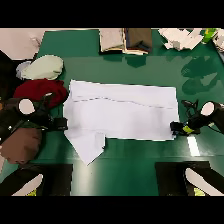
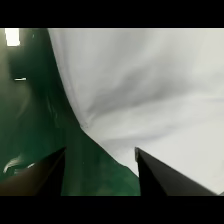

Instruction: Fold the shirts.

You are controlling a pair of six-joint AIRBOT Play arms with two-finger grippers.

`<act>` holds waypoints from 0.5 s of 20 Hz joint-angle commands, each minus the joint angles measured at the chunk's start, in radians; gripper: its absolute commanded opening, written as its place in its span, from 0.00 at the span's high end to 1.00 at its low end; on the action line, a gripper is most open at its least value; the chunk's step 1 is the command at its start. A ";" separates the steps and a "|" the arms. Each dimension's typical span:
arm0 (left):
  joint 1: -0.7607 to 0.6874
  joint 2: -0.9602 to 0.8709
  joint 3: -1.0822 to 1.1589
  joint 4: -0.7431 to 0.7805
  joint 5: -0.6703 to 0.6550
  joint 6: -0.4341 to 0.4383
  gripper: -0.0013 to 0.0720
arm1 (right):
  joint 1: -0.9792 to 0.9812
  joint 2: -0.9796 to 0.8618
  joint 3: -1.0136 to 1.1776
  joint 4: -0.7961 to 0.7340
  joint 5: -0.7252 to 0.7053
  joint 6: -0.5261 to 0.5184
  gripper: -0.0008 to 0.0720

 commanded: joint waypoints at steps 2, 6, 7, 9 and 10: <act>0.000 0.000 -0.110 -0.109 0.065 0.002 0.29 | 0.027 0.002 0.019 0.002 0.001 0.005 0.97; 0.000 0.000 -0.213 -0.205 0.140 0.034 0.29 | 0.027 0.002 0.019 0.001 0.001 0.005 0.97; 0.000 0.000 -0.231 -0.220 0.154 0.051 0.29 | 0.027 0.002 0.019 0.001 0.001 0.005 0.97; 0.000 0.000 -0.256 -0.247 0.196 0.058 0.29 | 0.027 0.002 0.019 0.002 0.001 0.005 0.97; 0.000 0.000 -0.257 -0.257 0.217 0.063 0.32 | 0.027 0.002 0.019 0.001 0.001 0.005 0.97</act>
